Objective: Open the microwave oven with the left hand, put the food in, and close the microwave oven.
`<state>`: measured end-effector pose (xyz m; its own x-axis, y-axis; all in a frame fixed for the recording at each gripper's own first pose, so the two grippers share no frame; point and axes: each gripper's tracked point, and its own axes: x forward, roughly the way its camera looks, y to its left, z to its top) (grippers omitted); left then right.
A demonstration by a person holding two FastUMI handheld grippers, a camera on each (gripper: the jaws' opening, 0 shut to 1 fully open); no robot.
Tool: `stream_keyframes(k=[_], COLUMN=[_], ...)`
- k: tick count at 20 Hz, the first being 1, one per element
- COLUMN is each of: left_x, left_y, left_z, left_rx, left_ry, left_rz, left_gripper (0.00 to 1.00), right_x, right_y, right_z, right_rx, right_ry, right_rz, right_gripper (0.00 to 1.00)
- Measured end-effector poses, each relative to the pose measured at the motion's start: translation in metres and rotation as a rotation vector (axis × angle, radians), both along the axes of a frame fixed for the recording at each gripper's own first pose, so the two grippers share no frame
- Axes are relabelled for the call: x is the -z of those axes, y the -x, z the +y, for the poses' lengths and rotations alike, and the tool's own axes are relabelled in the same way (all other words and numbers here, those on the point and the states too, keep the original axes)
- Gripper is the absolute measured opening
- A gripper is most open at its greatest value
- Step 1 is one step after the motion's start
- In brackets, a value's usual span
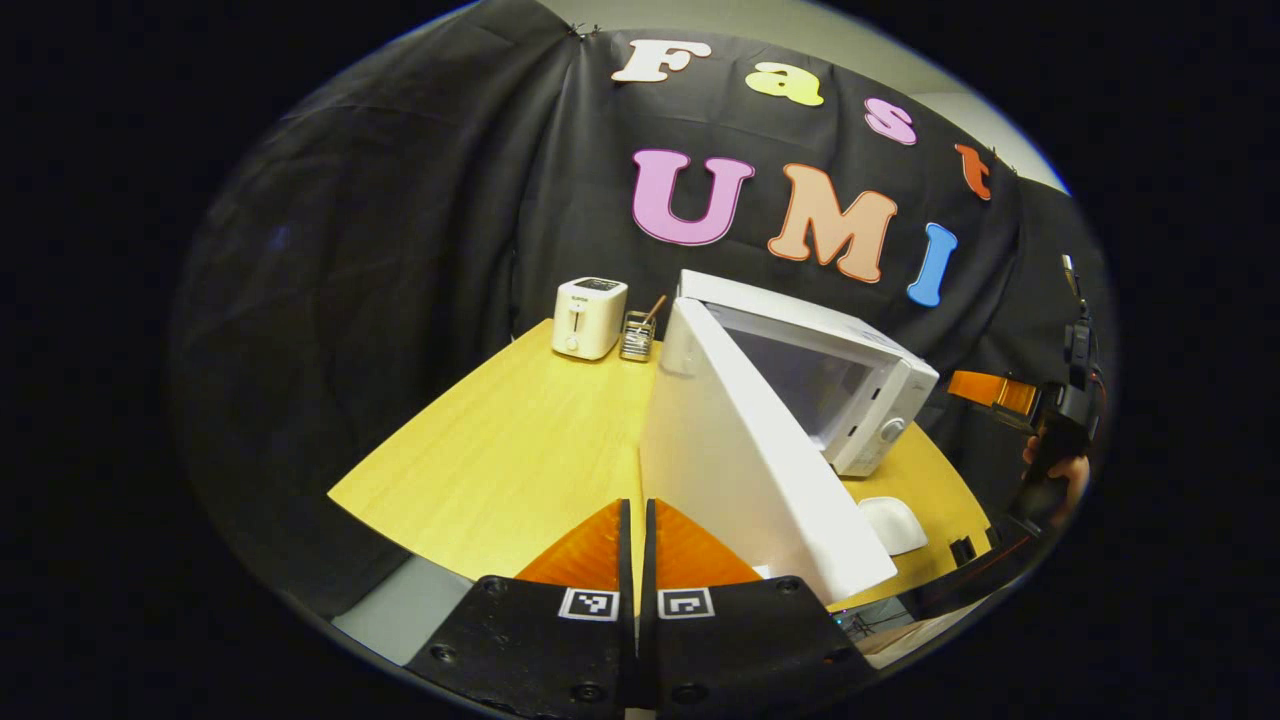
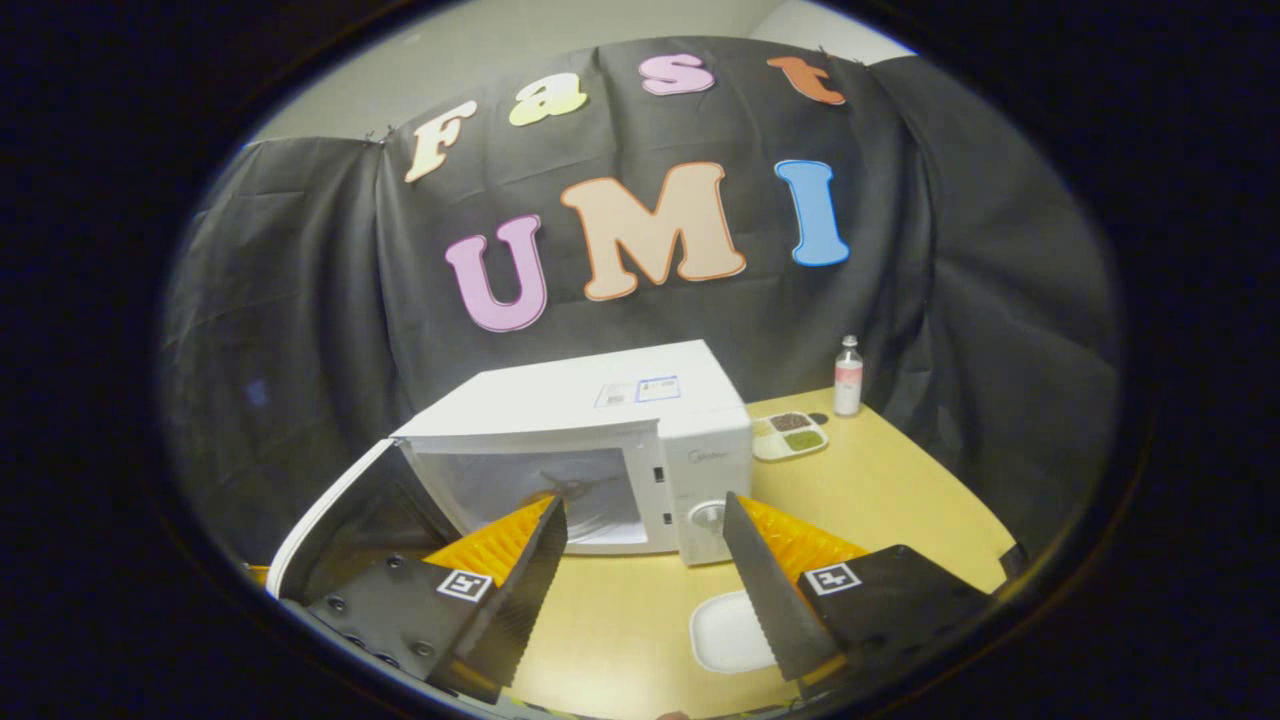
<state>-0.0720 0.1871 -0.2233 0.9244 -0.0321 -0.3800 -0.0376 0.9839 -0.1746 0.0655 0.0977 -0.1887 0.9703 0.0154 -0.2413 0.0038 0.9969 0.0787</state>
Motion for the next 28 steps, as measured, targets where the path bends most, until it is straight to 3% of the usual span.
stream_keyframes(k=[11,16,28], left_x=[-0.005,-0.016,-0.030], left_y=[-0.019,-0.025,-0.087], left_z=[-0.106,-0.147,-0.241], left_rx=[0.195,0.282,0.340], left_ry=[-0.016,-0.031,0.041], left_rz=[0.009,0.002,-0.091], left_gripper=[0.00,0.00,0.00], right_x=[-0.019,-0.014,-0.015], right_y=[0.035,0.053,0.084], right_z=[-0.087,-0.106,-0.130], right_rx=[0.098,0.123,0.098], right_ry=[0.036,0.021,0.034], right_rz=[0.005,0.024,0.025], right_gripper=[0.91,0.91,0.91])
